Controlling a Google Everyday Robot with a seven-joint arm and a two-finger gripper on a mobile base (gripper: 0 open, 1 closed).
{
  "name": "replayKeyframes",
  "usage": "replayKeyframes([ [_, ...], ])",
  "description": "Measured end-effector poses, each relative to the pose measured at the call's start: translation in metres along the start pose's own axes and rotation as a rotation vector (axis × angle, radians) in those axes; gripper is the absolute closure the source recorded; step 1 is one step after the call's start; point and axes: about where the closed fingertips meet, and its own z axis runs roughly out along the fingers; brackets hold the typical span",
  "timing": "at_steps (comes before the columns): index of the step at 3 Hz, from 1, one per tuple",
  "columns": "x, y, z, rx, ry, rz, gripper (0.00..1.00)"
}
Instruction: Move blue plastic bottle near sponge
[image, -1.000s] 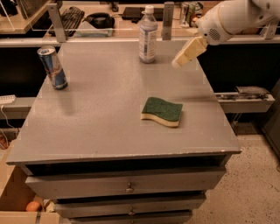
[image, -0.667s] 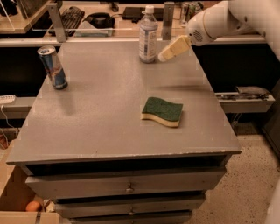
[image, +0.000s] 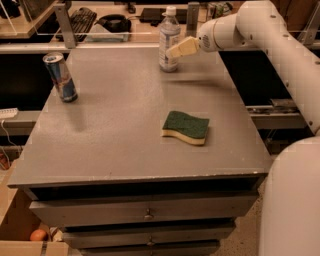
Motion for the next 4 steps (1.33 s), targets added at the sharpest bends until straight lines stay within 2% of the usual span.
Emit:
replayKeyframes([
  [1, -0.001, -0.011, 0.025, 0.007, -0.053, 0.057, 0.00],
  [2, -0.005, -0.008, 0.044, -0.019, -0.071, 0.106, 0.18],
  [3, -0.012, 0.005, 0.051, -0.069, -0.078, 0.137, 0.41],
  [4, -0.025, 0.024, 0.043, -0.115, -0.106, 0.152, 0.64],
])
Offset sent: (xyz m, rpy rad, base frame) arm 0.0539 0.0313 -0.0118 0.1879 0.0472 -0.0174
